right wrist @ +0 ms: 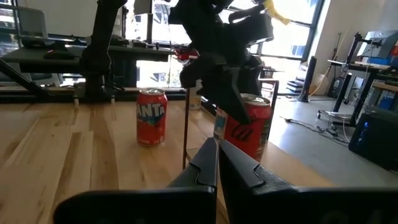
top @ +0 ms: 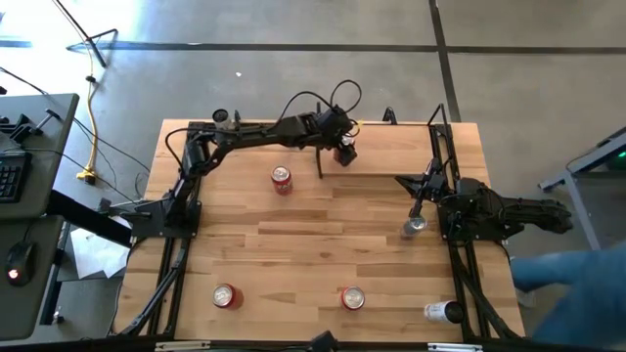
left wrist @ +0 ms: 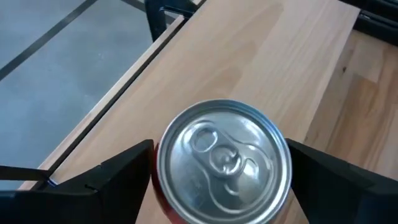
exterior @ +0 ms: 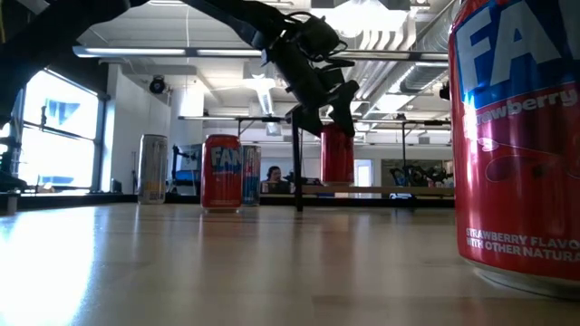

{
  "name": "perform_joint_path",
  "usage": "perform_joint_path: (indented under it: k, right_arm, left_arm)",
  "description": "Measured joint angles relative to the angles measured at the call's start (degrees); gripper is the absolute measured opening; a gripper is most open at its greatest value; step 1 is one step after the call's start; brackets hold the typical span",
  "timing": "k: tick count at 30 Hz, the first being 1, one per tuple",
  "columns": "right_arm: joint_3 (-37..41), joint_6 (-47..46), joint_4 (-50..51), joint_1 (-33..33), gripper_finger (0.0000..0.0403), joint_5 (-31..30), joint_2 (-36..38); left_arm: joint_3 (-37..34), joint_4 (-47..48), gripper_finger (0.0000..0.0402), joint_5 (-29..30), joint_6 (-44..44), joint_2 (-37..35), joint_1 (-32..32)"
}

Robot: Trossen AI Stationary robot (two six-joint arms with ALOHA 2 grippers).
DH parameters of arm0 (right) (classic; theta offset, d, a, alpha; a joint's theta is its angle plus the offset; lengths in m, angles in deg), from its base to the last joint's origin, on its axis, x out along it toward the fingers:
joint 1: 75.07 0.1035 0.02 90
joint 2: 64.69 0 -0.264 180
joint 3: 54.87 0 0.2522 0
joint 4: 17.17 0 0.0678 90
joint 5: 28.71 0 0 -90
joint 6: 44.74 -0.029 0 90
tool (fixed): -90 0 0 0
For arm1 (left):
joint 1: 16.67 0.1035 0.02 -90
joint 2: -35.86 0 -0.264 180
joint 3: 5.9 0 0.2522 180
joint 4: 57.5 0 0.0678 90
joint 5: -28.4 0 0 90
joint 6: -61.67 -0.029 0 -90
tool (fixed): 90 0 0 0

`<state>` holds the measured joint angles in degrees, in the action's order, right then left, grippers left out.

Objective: Place canned beverage on shelf
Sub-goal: Put the top red-black soda can on the shelf

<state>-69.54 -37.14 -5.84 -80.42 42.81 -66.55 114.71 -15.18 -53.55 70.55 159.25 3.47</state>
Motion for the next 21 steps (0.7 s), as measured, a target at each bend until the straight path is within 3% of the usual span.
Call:
perform_joint_path:
  k: [10,21]
  right_arm:
    - [0.0,0.2,0.0,0.0,0.0,0.0,0.0]
    - [0.0,0.0,0.0,0.0,0.0,0.0,0.0]
  left_arm:
    - [3.8,2.5,0.0339,-0.6,0.4,0.3,-0.1]
    - [16.0,13.5,0.0332,0.1,-6.4,0.1,-0.9]
